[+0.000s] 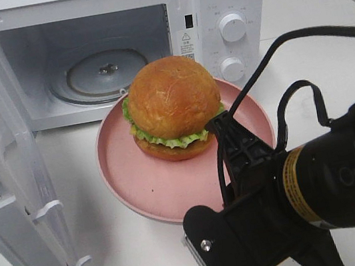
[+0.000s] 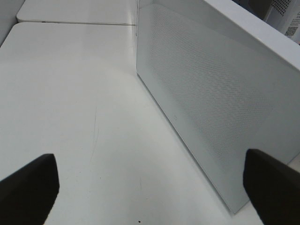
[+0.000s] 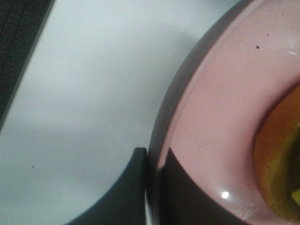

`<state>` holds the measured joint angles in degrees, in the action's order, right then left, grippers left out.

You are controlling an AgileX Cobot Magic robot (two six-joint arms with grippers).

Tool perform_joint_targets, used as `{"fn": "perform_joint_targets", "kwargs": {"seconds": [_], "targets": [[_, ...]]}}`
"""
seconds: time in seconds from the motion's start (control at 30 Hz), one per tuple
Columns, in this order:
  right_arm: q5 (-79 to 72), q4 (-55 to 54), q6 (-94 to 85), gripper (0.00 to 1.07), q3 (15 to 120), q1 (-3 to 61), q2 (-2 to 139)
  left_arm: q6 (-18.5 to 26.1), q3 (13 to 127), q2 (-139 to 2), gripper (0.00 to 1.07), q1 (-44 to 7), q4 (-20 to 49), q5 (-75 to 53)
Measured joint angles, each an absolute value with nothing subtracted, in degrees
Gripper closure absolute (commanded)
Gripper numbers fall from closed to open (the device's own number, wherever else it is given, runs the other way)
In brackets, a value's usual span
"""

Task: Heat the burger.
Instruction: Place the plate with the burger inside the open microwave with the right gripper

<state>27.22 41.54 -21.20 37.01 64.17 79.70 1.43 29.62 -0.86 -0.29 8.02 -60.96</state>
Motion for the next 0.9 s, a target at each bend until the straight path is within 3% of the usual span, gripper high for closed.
{"fn": "perform_joint_targets", "kwargs": {"seconds": [0.27, 0.9], "targets": [[24.64, 38.96, -27.73, 1.07, 37.01, 58.84, 79.70, 1.43, 29.62, -0.86, 0.08, -0.29, 8.02, -60.96], [23.20, 26.70, -45.89, 1.07, 37.01, 53.63, 79.70, 1.43, 29.62, -0.86, 0.08, -0.29, 8.02, -60.96]]}}
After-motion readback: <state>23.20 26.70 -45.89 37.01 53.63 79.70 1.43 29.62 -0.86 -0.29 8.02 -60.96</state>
